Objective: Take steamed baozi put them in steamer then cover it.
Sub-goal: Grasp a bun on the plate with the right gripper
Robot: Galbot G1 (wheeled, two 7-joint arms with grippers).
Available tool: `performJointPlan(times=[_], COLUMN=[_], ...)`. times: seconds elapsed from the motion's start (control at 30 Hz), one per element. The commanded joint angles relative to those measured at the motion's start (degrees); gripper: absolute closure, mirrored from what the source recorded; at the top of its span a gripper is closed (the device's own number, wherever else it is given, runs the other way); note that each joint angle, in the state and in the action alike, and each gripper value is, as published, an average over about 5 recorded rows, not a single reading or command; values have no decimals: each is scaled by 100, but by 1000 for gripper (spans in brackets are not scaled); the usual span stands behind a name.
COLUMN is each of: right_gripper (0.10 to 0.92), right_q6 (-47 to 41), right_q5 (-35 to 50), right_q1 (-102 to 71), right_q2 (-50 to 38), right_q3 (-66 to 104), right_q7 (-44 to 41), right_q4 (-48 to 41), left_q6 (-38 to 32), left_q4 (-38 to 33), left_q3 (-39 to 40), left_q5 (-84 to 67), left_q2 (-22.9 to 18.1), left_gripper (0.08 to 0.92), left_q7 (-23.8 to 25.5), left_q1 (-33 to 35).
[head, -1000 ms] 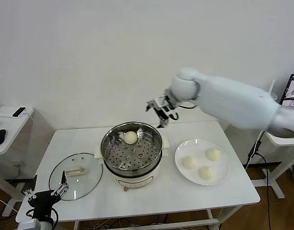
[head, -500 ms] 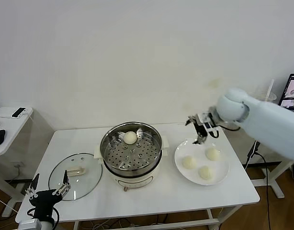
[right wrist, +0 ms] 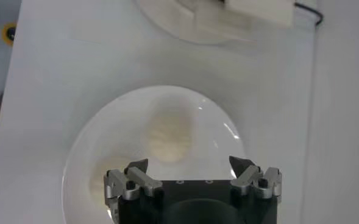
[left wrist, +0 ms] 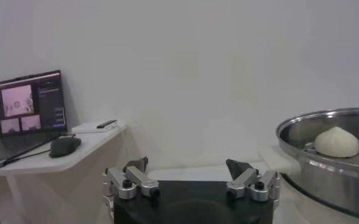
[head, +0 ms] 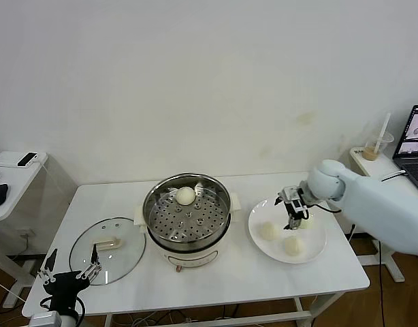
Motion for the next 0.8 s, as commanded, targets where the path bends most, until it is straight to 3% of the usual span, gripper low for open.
performJointPlan(times=[0.03,0.6,0.8], right_gripper=[203,204,282], right_q6=[84,66,7], right_q5=[-231,-520,-518], right_q1=[-386,-538,-547], right_q2=[493,1041,1098], right_q3=[182,242,257], right_q7=[-145,-64,-35], right_q4=[-618,-1405,-1447], left_q6=[7,36,35], left_q4=[39,55,62], left_q3=[4,-28,-50], left_q5=[25,17,14], left_q2=[-3,-5,3], left_gripper=[177,177,177], left_q7=[6,8,2], left_q1=[-13,-137,-157])
